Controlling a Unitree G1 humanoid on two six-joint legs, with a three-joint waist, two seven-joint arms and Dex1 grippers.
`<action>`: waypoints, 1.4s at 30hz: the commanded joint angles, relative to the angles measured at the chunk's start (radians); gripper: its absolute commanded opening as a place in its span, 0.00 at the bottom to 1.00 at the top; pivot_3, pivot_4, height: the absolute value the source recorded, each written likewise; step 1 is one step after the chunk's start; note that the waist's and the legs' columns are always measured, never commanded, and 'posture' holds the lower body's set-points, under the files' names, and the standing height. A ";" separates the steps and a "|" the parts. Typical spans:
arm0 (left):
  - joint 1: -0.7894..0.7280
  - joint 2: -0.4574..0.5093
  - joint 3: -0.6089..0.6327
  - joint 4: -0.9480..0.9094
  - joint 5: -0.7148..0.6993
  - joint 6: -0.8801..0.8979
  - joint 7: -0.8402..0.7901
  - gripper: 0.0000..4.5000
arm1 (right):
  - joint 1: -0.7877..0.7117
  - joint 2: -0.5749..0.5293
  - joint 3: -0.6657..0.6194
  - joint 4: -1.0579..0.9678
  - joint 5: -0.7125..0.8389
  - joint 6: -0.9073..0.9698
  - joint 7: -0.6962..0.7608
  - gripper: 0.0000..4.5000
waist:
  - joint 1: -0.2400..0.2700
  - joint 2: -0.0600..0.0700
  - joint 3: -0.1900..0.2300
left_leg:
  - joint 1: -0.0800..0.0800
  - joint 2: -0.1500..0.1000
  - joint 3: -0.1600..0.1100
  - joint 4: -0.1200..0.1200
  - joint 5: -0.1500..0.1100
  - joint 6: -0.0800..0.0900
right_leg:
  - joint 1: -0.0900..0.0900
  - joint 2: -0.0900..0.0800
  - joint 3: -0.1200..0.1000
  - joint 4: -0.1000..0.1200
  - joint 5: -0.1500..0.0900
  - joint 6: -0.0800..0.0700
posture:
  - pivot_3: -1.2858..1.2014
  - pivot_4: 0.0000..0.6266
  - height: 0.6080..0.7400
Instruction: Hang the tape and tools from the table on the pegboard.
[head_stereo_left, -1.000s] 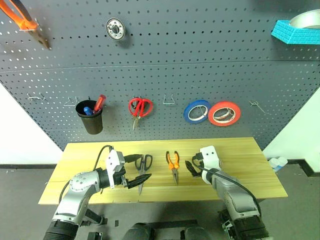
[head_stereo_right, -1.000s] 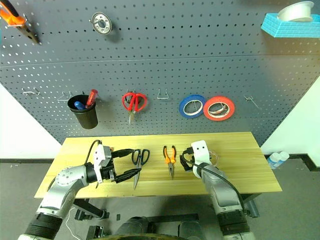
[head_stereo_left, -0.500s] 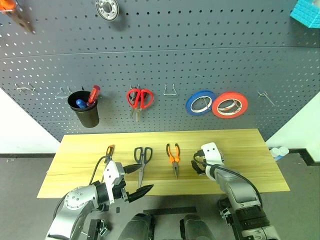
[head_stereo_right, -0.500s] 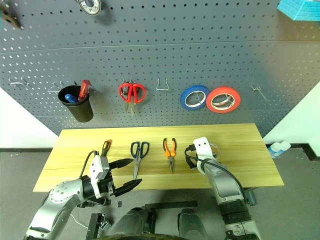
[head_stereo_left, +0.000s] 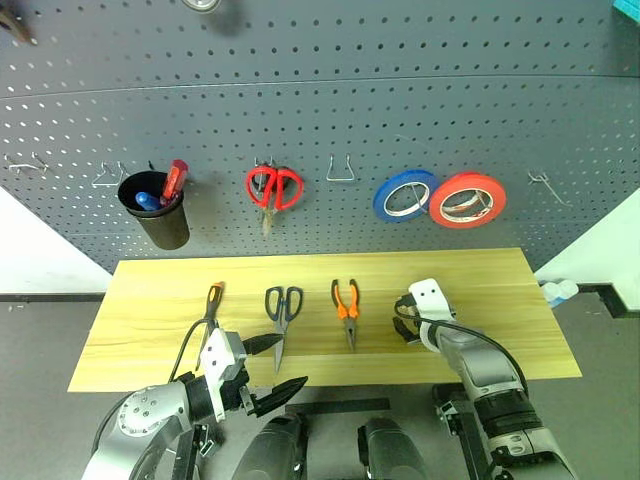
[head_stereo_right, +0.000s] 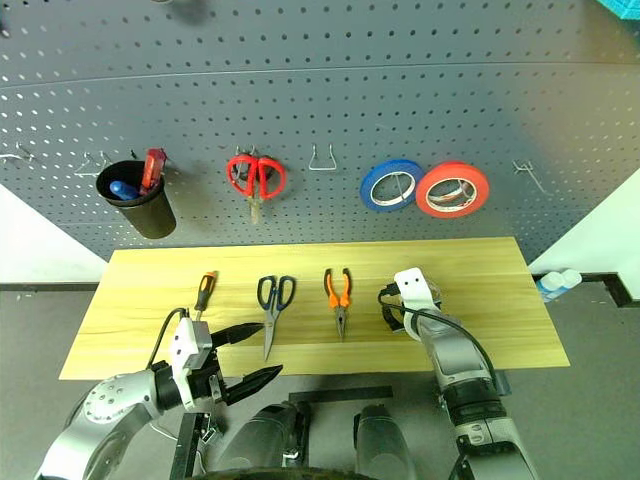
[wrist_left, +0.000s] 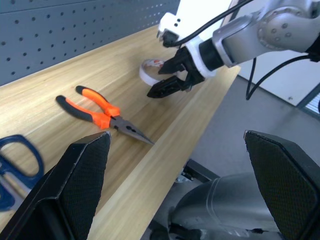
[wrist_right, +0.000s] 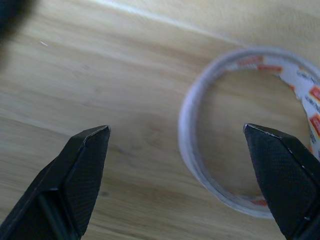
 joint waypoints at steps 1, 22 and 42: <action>0.013 0.013 0.019 -0.053 -0.026 0.006 0.011 0.99 | -0.030 -0.017 -0.003 0.028 -0.016 0.003 0.006 0.99 | -0.001 -0.001 0.002 | 0.000 0.000 0.000 0.000 0.000 0.000 | 0.000 0.000 0.000 0.000 0.000 0.000 | 0.51 0.36 0.82; 0.022 0.024 0.039 -0.070 -0.032 0.003 0.038 1.00 | -0.049 -0.030 0.013 0.051 -0.023 0.025 0.063 0.91 | 0.003 -0.007 0.013 | 0.000 0.000 0.000 0.000 0.000 -0.001 | 0.000 0.000 0.000 -0.001 0.000 0.000 | 0.52 0.36 0.82; -0.030 0.004 0.031 -0.022 -0.021 -0.013 0.044 1.00 | -0.087 -0.017 0.007 0.088 -0.025 -0.017 0.066 0.02 | 0.004 -0.007 0.015 | -0.002 0.000 0.000 0.000 0.001 -0.001 | -0.002 0.000 -0.001 -0.001 0.000 0.000 | 0.52 0.29 0.82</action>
